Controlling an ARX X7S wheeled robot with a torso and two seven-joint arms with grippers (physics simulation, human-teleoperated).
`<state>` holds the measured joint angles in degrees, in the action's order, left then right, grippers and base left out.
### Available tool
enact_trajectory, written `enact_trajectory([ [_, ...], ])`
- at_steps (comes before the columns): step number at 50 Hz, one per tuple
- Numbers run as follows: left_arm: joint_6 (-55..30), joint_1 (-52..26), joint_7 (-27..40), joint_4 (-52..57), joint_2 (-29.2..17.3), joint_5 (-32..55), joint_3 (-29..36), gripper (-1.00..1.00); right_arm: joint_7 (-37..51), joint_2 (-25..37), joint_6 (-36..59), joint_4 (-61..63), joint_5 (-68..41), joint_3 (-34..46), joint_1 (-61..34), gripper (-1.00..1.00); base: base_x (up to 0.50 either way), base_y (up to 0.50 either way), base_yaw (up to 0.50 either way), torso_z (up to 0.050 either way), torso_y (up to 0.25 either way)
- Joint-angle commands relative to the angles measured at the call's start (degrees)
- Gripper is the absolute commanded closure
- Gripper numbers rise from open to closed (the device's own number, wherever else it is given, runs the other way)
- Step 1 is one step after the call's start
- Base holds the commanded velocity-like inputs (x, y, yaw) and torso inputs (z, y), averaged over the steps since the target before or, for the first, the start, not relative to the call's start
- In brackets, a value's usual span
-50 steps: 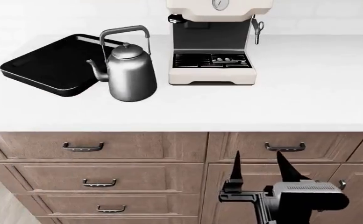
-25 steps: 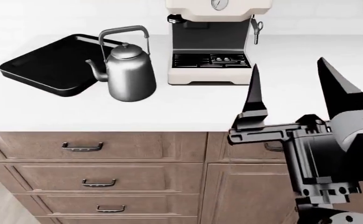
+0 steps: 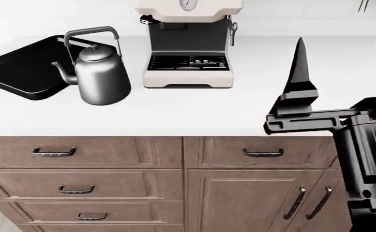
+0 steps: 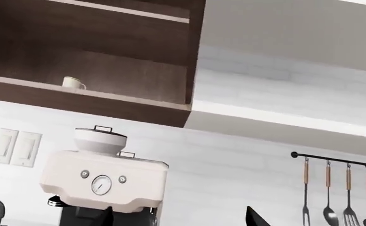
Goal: Pick the kettle from the counter and place it on the tray. Then pick the mug from the cabinet and place it on the tray. Then close the cabinet doors.
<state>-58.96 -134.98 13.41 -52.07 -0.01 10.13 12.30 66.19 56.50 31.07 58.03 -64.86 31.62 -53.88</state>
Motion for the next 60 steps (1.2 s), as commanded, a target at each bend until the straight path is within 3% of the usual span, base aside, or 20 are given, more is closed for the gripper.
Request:
enact_trajectory([
  [1,-0.6,0.0,-0.5,0.3,0.0,-1.1,-0.9,-1.0,4.6,5.7,2.4,-2.2,-22.7,-3.8,-20.1,-1.0,0.0,0.0,0.0,0.0,0.0],
  [5,-0.9,0.0,-0.9,0.7,0.0,-1.9,-1.2,-1.0,5.6,5.6,5.6,-4.4,-29.3,-4.2,-29.1,-1.0,0.0,0.0,0.0,0.0,0.0],
  [9,-0.9,0.0,-1.0,0.8,0.0,-2.1,-1.2,-1.0,5.5,5.2,6.6,-5.8,-31.4,-4.2,-32.1,-1.0,0.0,0.0,0.0,0.0,0.0],
  [19,-1.2,0.0,-1.2,1.2,0.0,-2.3,-1.1,-1.0,4.8,5.3,4.3,-5.6,-29.5,-5.1,-28.8,-1.0,0.09,0.0,0.0,0.0,0.0],
  [60,-2.1,0.0,-5.4,2.7,0.0,-10.1,-3.2,-1.0,5.4,4.0,5.8,-4.5,-26.5,-3.7,-26.8,-1.0,0.5,0.0,0.0,0.0,0.001],
])
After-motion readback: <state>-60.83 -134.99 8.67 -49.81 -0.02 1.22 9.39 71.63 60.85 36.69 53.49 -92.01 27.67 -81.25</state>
